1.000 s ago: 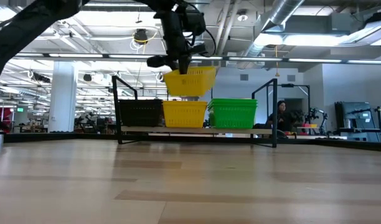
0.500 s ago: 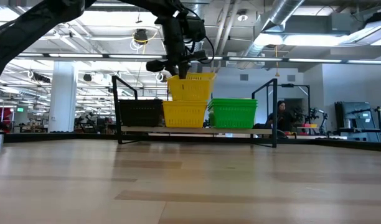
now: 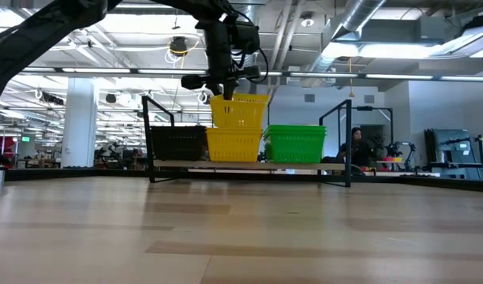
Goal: Stack baskets on shelf by color
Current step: Stack the yellow bin on top of the stacked yellow bins on the shelf
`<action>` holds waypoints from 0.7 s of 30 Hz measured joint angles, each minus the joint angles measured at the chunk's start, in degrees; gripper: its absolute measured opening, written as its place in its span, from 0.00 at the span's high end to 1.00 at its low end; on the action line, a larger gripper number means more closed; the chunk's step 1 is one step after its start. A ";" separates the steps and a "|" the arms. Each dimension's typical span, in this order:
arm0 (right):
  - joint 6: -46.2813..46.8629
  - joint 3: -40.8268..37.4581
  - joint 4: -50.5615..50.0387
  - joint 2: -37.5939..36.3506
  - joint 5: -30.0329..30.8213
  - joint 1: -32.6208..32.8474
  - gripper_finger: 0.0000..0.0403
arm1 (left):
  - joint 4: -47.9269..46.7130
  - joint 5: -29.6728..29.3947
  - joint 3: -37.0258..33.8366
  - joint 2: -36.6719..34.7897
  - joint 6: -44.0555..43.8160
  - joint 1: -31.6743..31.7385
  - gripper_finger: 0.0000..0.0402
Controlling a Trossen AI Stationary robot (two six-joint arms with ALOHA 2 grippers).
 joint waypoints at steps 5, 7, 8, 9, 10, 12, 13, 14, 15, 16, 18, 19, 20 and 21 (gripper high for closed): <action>0.02 0.00 -0.82 0.00 -1.17 0.00 0.80 | -0.47 -1.17 -0.02 -0.02 -1.92 0.00 1.00; 0.00 0.00 -0.86 0.00 -1.58 0.00 0.80 | -0.47 -1.47 -0.02 -0.02 -2.71 0.00 1.00; 0.00 0.00 -0.87 0.00 -1.66 0.00 0.80 | -0.47 -1.51 -0.02 -0.02 -2.73 0.00 1.00; 0.00 0.00 -0.87 0.00 -1.72 0.00 0.80 | -0.47 -1.60 -0.02 -0.02 -2.74 0.00 1.00; 0.00 0.00 -0.87 0.00 -1.84 0.00 0.80 | -0.47 -1.68 -0.02 -0.02 -2.78 0.00 1.00; 0.01 0.00 -0.87 0.00 -1.88 0.00 0.80 | -0.45 -2.03 -0.02 -0.02 -3.14 0.00 1.00; 0.00 0.00 -0.87 0.00 -1.90 0.00 0.80 | -0.45 -2.03 -0.02 -0.02 -3.31 0.00 1.00; -0.28 0.00 -0.85 0.00 -1.91 0.00 0.80 | -0.41 -2.02 -0.02 -0.02 -3.57 0.00 1.00; -0.67 0.00 -0.83 0.00 -1.90 0.00 0.80 | -0.24 -2.03 0.03 0.28 -3.87 0.00 1.00; -0.72 0.00 -0.83 0.00 -1.91 0.00 0.80 | -0.01 -1.88 0.06 0.52 -3.98 0.00 1.00; -0.72 0.00 -0.82 0.00 -1.94 0.00 0.80 | -0.32 -0.36 0.02 1.39 -3.85 0.00 1.00; -0.72 0.00 -0.82 -0.02 -1.94 0.00 0.80 | 0.18 -0.12 0.05 2.14 -3.76 -0.01 1.00; -0.74 0.00 -0.77 -0.02 -1.94 0.00 0.80 | 0.61 0.66 0.05 2.64 -3.67 0.00 1.00; -0.74 -0.02 -0.67 0.00 -1.97 0.00 0.80 | 0.43 1.57 -0.07 3.15 -3.25 0.00 1.00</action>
